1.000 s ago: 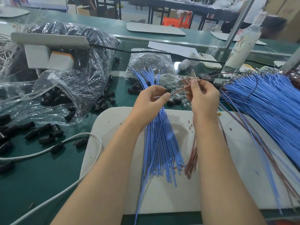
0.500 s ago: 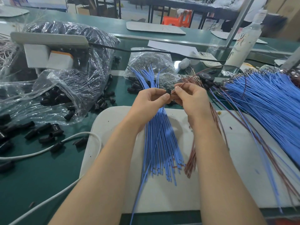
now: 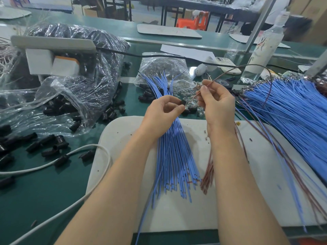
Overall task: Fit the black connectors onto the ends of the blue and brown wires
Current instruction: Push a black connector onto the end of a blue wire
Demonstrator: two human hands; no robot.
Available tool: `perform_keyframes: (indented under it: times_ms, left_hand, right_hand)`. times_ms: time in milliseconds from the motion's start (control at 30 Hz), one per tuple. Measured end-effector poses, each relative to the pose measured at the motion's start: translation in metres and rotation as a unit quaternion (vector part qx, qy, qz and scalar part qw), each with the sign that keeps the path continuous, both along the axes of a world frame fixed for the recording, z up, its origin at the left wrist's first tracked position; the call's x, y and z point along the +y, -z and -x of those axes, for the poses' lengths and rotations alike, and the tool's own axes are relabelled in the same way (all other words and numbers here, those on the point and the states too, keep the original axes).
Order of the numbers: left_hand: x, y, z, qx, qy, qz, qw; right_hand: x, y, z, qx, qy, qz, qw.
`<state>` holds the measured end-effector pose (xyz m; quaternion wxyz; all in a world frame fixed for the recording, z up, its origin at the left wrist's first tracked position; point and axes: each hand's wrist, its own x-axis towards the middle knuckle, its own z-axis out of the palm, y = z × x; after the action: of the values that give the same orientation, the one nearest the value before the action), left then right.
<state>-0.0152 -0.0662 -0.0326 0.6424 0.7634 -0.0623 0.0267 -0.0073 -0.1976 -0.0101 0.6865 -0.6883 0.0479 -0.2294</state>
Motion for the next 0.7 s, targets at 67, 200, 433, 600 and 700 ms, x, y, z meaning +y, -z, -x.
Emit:
perform_keyframes:
  times_ms: [67, 200, 433, 600, 700]
  left_hand:
    - [-0.0009, 0.0009, -0.0002, -0.024, -0.01, -0.046, 0.999]
    - [-0.0027, 0.0032, 0.0004, -0.067, -0.025, -0.101, 0.992]
    - [-0.0043, 0.0038, -0.0001, -0.093, -0.029, -0.123, 0.988]
    - [-0.0041, 0.0051, -0.0009, -0.099, -0.027, -0.13, 0.986]
    - [-0.0044, 0.0058, -0.0012, -0.103, -0.027, -0.13, 0.986]
  right_hand:
    - [0.0005, 0.0003, 0.0005, -0.008, 0.002, 0.015, 1.0]
    - [0.0018, 0.0027, -0.0009, -0.009, -0.008, 0.035, 0.999]
    - [0.0025, 0.0053, -0.0018, -0.012, -0.019, 0.08, 0.997]
    - [0.0028, 0.0061, -0.0021, -0.011, -0.024, 0.098, 0.995]
    - [0.0031, 0.0057, -0.0023, -0.011, -0.024, 0.095, 0.995]
